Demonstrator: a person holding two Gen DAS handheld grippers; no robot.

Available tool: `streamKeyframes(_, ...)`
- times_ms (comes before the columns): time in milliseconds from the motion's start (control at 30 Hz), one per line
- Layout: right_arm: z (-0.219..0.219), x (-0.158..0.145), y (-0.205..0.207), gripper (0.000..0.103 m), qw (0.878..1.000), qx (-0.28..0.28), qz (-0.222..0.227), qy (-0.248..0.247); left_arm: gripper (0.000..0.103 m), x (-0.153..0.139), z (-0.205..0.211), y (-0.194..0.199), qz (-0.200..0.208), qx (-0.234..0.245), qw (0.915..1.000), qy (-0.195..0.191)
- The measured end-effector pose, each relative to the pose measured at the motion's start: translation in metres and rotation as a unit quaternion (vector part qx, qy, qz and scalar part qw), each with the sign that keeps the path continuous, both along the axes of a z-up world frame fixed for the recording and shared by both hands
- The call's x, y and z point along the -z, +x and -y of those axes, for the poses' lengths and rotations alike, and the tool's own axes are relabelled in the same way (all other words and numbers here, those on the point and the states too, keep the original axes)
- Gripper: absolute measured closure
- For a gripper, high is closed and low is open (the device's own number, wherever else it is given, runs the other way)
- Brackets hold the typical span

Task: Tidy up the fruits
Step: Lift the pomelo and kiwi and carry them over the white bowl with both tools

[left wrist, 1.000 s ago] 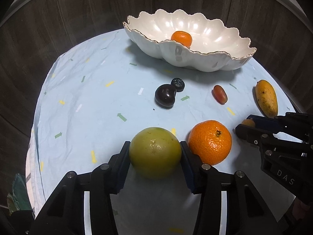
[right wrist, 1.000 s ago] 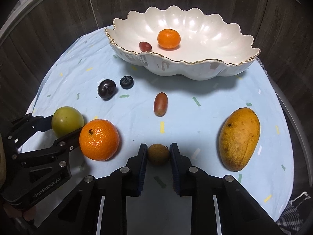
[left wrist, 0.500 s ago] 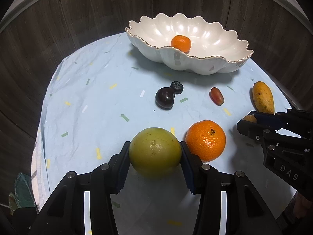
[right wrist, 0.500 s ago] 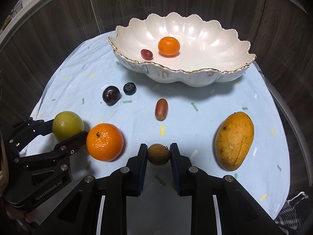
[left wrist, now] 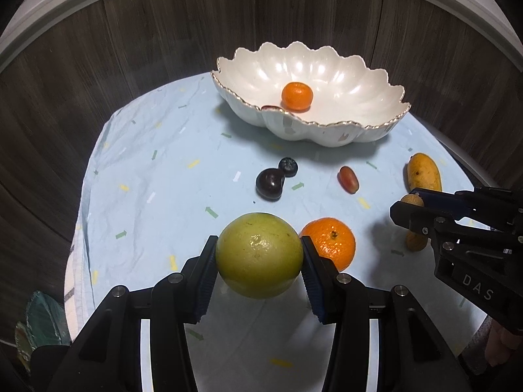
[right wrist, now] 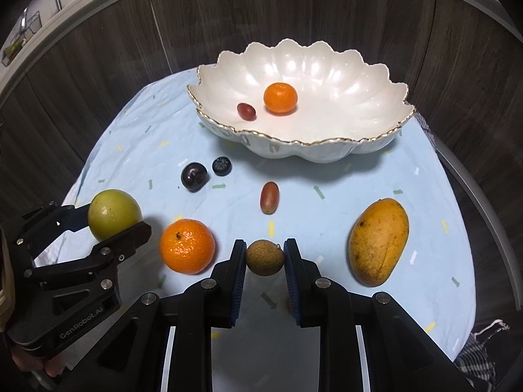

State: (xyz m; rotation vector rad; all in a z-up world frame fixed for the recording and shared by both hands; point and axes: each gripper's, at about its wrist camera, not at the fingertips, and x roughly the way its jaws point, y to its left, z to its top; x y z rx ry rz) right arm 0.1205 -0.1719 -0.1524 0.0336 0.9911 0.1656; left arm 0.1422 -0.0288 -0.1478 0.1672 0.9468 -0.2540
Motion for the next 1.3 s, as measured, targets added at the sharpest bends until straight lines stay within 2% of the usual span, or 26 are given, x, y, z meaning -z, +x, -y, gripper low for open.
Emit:
streamKeyframes(700, 0.025, -0.036, 0.007, 0.078, 0.999, 0.024, 0.039, 0.013, 0.056, -0.041, 0.018, 0.007, 0.036, 0.011, 0.9993, -0.006)
streamKeyframes(1300, 0.054, -0.059, 0.035, 0.078, 0.996, 0.050, 0.070, 0.015, 0.056, -0.069, 0.043, 0.040, 0.061, 0.023, 0.9978, -0.011)
